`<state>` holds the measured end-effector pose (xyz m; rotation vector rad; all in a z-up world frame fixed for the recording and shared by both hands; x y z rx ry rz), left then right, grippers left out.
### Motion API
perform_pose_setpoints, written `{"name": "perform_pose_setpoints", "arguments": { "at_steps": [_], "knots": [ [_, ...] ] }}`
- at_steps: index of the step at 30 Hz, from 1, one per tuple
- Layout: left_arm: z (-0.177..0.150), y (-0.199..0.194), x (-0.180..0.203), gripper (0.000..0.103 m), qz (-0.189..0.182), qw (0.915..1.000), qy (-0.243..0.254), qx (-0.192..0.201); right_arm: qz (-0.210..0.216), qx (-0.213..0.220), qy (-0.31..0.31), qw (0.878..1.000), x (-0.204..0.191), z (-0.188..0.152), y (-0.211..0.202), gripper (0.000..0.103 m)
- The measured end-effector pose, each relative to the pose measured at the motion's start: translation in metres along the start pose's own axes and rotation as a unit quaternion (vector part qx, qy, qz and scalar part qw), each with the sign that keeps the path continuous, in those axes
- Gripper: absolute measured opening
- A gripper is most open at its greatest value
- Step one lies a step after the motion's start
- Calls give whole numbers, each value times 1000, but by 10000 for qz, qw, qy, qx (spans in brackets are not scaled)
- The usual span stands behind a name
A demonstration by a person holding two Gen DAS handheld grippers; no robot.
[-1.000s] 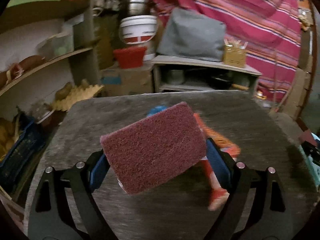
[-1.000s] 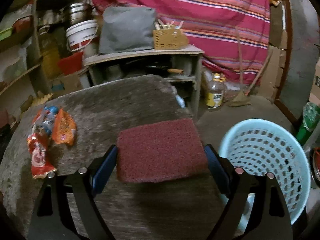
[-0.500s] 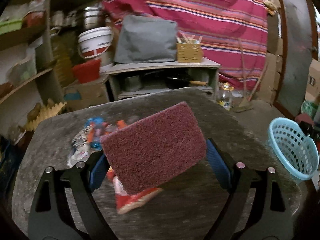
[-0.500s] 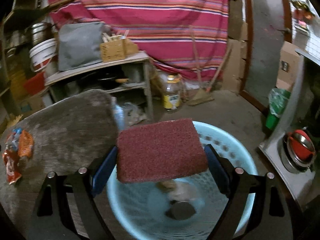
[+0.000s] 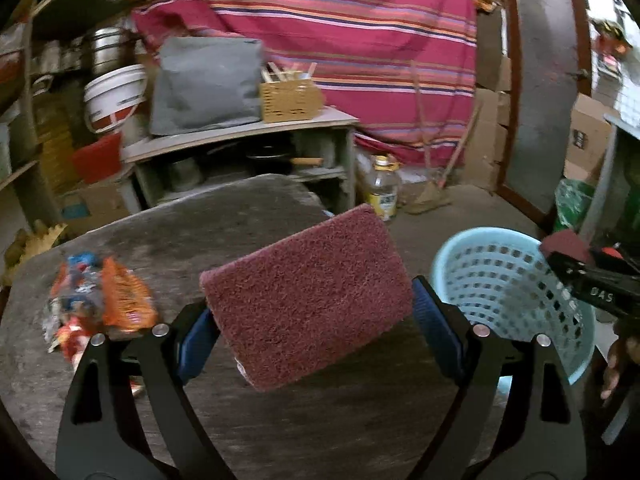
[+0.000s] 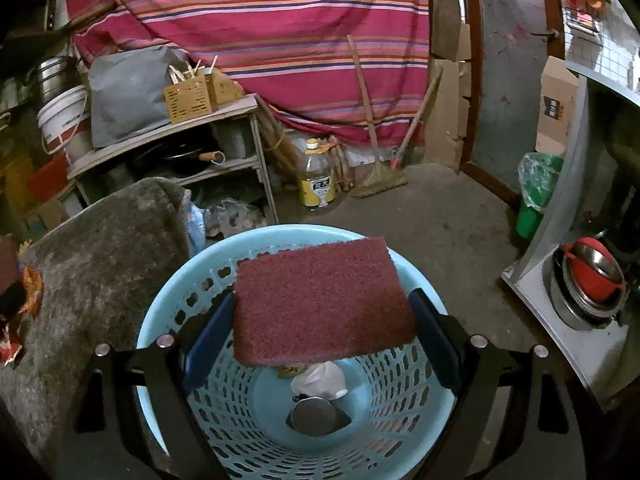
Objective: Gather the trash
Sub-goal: 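Carry the pad over the basket with the right tool while the left tool carries its pad, then open both tools to drop the maroon pads into the light-blue basket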
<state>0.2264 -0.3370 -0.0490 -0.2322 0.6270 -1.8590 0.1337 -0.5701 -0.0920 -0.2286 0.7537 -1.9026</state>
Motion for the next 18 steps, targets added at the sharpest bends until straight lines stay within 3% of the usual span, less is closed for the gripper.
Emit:
{"name": "perform_pose_setpoints", "arguments": {
  "at_steps": [12,18],
  "knots": [
    [0,18,95,87,-554,9977,313,-233,-38,15,295,9996,36,-4,-4,85],
    [9,18,122,87,-780,9957,432,-233,-165,76,622,9979,67,-7,-11,85]
  ]
}}
Point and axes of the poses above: each gripper's, at about its wrist camera, not at the fingertips, and y roughly the way its jaws point, x to its right, z to its top, the point moved 8 cm from there along y, roughly the way its jaws point, and after that the axes turned 8 degrees about z, right-handed, at the moved point
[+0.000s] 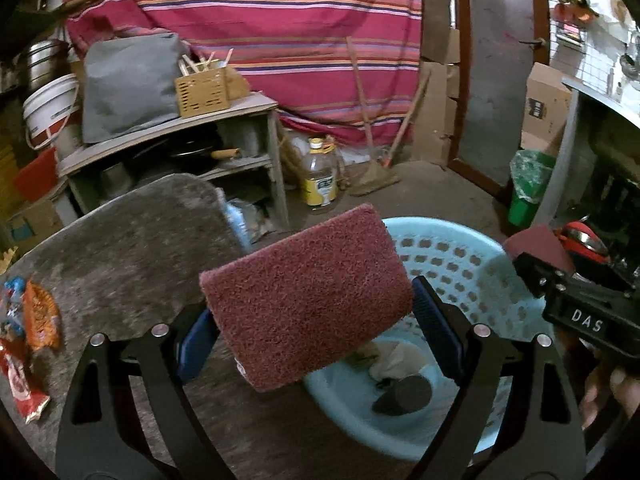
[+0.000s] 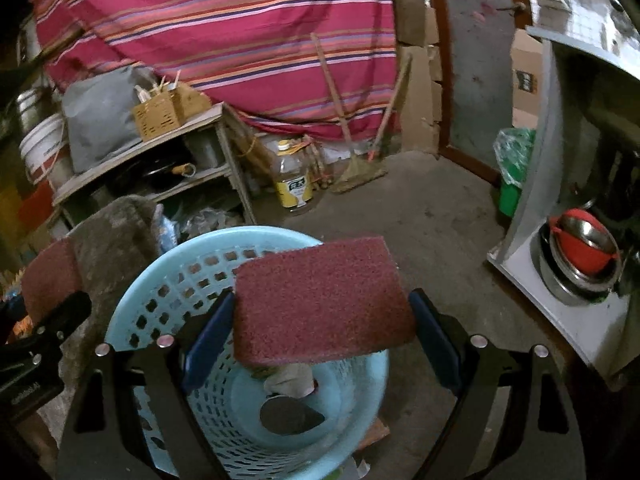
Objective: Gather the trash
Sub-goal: 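Open both tools to drop the maroon pads into the light-blue basket, then move both open tools back over the trash pile on the table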
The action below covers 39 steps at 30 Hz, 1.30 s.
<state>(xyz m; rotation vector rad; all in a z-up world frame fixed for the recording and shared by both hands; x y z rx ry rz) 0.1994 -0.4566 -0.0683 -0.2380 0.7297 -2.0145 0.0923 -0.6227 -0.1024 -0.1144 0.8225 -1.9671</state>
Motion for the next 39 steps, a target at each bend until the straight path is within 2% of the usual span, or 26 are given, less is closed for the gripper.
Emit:
{"name": "perform_pose_setpoints", "arguments": {
  "at_steps": [2,5,8,14,19,21,23,26,33,39],
  "knots": [
    [1,1,5,88,-37,10000,42,6,-31,-1,23,10000,4,0,0,85],
    [1,5,3,97,-86,10000,25,-13,-45,-25,-33,10000,3,-1,1,85],
    [-2,4,-5,98,-229,9996,-108,-112,-52,-33,-80,9999,0,-1,2,85],
    [-3,-7,-34,98,37,9998,-196,-24,-12,-89,-203,9998,-15,-1,7,86],
    [-10,-24,-83,98,501,9984,-213,128,136,-223,-422,9988,-43,-4,16,87],
    [-14,-30,-104,98,618,9976,-280,119,286,-293,-467,9981,-58,-6,21,94],
    [-18,-38,-128,98,756,9965,-328,142,255,-295,-568,9976,-69,-8,23,98],
    [-25,-48,-161,98,995,9942,-382,164,100,-267,-725,9970,-83,-9,24,99],
    [-38,-78,-248,98,1534,9856,-658,260,50,-241,-901,9956,-109,-9,23,99],
    [-61,-88,-314,98,1909,9766,-965,208,361,-78,-1159,9926,-162,-14,17,99]
  ]
}}
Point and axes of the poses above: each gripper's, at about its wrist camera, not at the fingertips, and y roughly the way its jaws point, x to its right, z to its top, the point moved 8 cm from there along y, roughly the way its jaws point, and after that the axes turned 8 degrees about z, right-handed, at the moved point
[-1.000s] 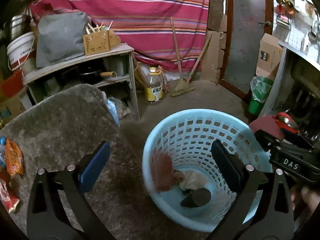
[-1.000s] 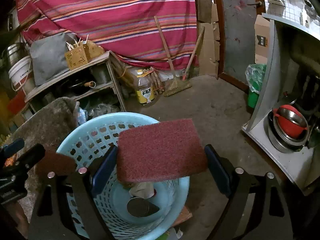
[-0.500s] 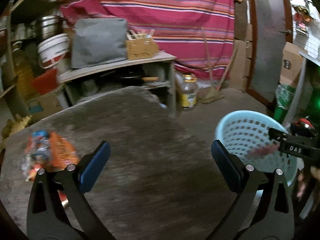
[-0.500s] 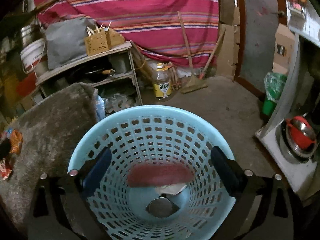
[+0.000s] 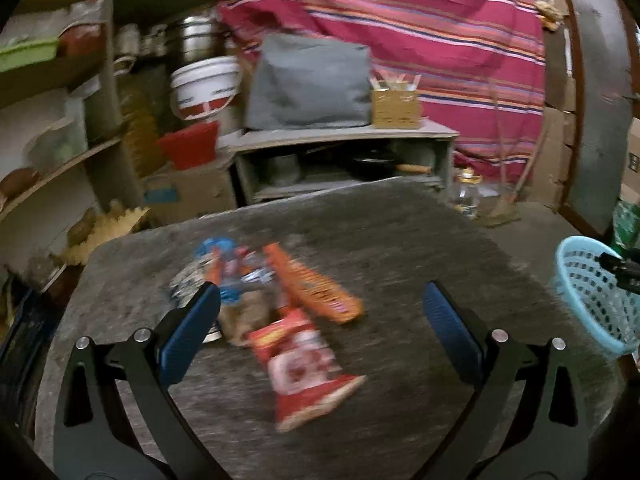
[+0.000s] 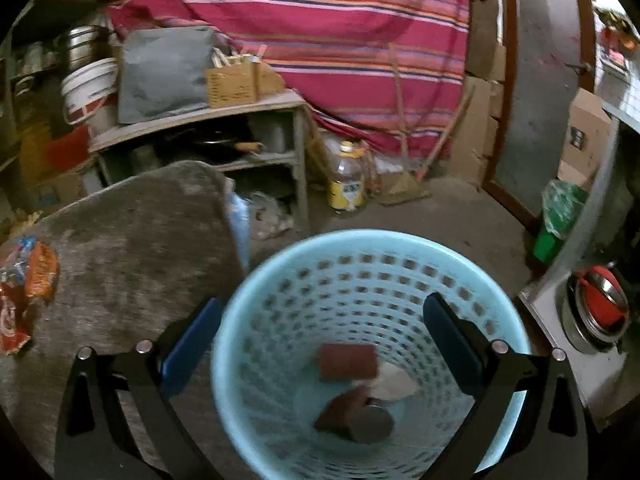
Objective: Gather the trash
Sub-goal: 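Move both open tools back over the trash pile on the table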
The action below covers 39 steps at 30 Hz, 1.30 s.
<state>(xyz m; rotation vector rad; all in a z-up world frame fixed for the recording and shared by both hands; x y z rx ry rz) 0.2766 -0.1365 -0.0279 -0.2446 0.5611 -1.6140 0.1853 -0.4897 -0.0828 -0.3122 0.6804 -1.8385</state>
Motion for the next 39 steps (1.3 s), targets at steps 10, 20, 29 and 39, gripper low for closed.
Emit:
{"name": "perform_pose_setpoints", "arguments": {
  "at_steps": [10,20,29,39],
  "knots": [
    [-14,16,-86,98,427,9983,-355,-158,479,102,-917,9946,-113,-7,1,99],
    [-46,36,-160,98,897,9932,-552,-501,1022,-209,-1079,9887,-190,-22,11,99],
    [-58,66,-189,98,820,9887,-903,-866,1053,-335,-1247,9860,-233,-31,26,99],
    [-44,99,-146,98,696,9904,-568,-1048,1084,-508,-1262,9847,-250,-35,44,99]
  ]
}}
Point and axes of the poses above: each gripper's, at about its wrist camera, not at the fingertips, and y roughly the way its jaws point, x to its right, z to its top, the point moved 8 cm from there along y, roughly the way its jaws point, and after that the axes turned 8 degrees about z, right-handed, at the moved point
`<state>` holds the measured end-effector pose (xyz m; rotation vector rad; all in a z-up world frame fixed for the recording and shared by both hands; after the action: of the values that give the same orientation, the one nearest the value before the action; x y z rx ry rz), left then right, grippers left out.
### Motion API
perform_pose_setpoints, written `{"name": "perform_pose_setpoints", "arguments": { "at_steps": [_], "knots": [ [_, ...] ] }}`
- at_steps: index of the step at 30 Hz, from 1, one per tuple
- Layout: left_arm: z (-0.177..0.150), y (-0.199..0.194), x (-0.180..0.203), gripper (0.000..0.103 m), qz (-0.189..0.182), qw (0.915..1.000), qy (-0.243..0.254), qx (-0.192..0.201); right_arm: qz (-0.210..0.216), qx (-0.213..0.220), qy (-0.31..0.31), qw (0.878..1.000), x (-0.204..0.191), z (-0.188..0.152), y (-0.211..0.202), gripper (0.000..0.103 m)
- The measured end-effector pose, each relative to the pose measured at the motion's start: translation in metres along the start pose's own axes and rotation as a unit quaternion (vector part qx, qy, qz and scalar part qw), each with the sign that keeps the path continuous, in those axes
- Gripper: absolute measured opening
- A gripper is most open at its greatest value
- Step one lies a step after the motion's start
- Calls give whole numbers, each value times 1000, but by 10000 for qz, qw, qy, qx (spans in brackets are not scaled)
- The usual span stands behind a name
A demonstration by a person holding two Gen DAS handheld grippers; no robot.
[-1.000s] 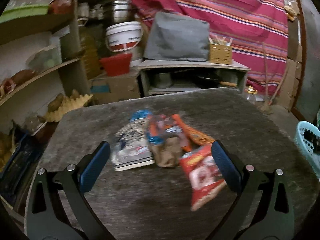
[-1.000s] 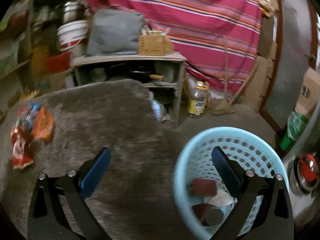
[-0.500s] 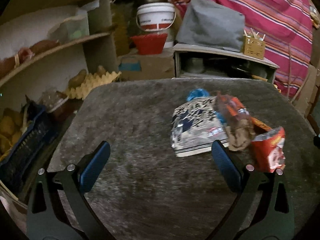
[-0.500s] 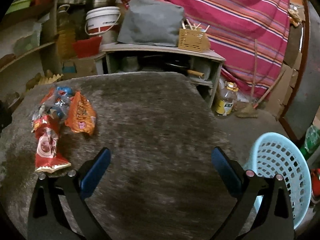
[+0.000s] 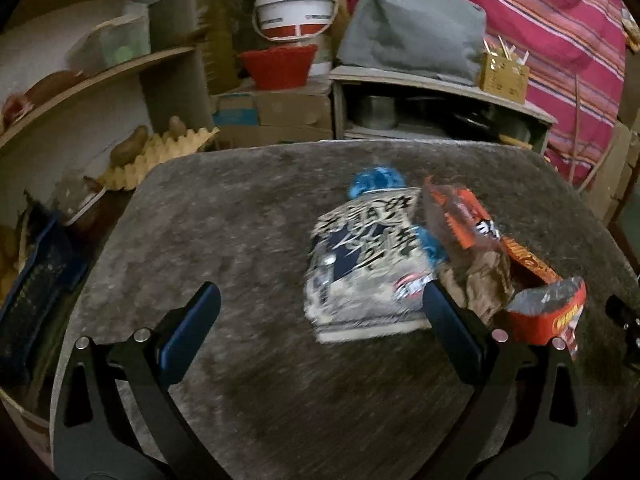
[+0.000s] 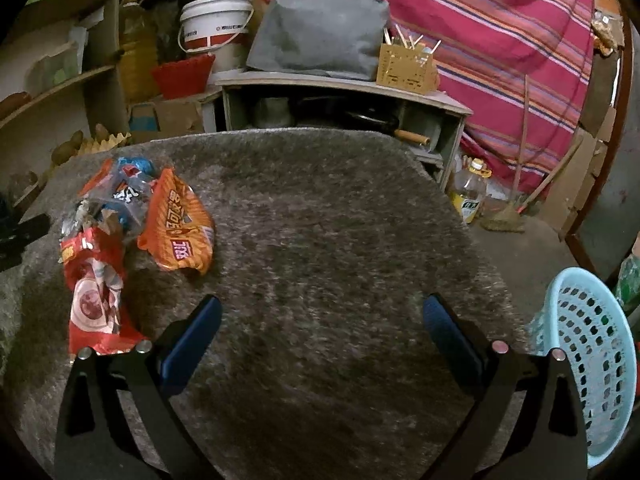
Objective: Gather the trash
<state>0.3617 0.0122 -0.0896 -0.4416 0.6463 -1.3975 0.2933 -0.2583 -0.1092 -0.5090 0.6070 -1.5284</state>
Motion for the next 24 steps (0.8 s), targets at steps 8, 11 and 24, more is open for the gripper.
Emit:
{"name": "perform_pose_setpoints", "arguments": {
  "at_steps": [8,11,24],
  "knots": [
    [6,39,21,97,-141,9990,-119,-406,90,-58,68,9999,0,2,9,98],
    [3,49,23,69,-290,9976,-200,-589,55,-69,-22,10000,-1,2,9,98],
    [-10,23,-20,28,-451,9954,-670,-513,345,105,-247,9990,-33,4,-13,97]
  ]
}}
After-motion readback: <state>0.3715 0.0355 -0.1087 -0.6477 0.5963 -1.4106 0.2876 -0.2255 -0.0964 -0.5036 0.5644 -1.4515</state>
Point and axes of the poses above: each gripper's, at about its wrist camera, not at the fingertips, and y roughly the way its jaws point, x to its right, z to its top, the point moved 8 cm from there along y, roughly the way its jaws point, and after that the axes turned 8 degrees about z, right-handed, at the moved point
